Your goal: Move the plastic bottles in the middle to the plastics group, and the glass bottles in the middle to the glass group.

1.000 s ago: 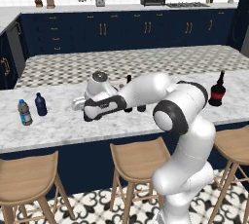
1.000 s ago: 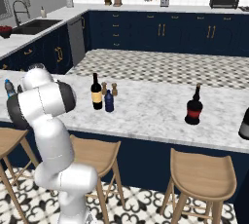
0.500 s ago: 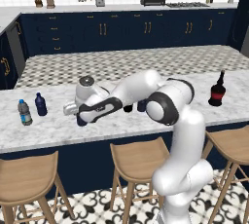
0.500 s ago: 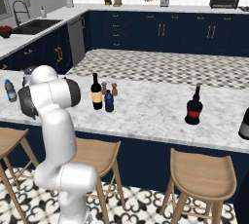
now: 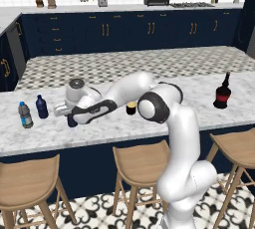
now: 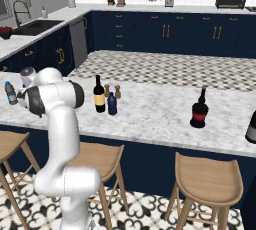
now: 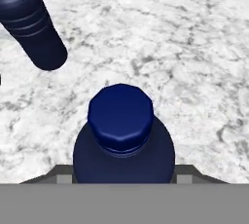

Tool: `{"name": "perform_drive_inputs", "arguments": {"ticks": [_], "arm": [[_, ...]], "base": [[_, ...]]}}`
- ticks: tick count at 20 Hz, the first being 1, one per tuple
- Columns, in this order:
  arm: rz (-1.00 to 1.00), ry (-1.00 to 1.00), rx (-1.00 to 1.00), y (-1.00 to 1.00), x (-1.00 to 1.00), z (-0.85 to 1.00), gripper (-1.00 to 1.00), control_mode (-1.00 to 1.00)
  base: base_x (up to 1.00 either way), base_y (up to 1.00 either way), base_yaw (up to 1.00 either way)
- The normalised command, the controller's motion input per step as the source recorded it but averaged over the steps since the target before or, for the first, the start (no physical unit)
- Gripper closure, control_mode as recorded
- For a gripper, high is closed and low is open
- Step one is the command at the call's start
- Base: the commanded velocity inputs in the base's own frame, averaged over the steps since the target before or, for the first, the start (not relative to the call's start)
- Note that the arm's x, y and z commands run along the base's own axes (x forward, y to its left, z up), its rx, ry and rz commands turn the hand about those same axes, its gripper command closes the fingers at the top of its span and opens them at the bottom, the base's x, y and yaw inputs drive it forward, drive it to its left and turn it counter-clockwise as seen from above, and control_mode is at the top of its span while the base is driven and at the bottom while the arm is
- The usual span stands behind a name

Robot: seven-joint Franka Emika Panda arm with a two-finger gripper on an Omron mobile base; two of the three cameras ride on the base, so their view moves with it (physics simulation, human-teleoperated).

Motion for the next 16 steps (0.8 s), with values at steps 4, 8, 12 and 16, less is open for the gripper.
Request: {"name": "perform_drive_inputs", "arguments": {"ticks": [4, 8, 12, 16], "arm": [[0.0, 0.0, 0.0, 0.36, 0.56, 0.0, 1.0, -1.0], [0.0, 0.0, 0.0, 0.4, 0.48, 0.0, 1.0, -1.0], [0.06, 0.0, 0.0, 0.24, 0.06, -0.29, 1.0, -1.0], [0.02, -0.06, 0.06, -0.48, -0.68, -0.51, 1.0, -1.0]], "base": [[0.0, 0.0, 0.0], [0.0, 0.0, 0.0], [0.0, 0.0, 0.0], [0.0, 0.0, 0.0]]}}
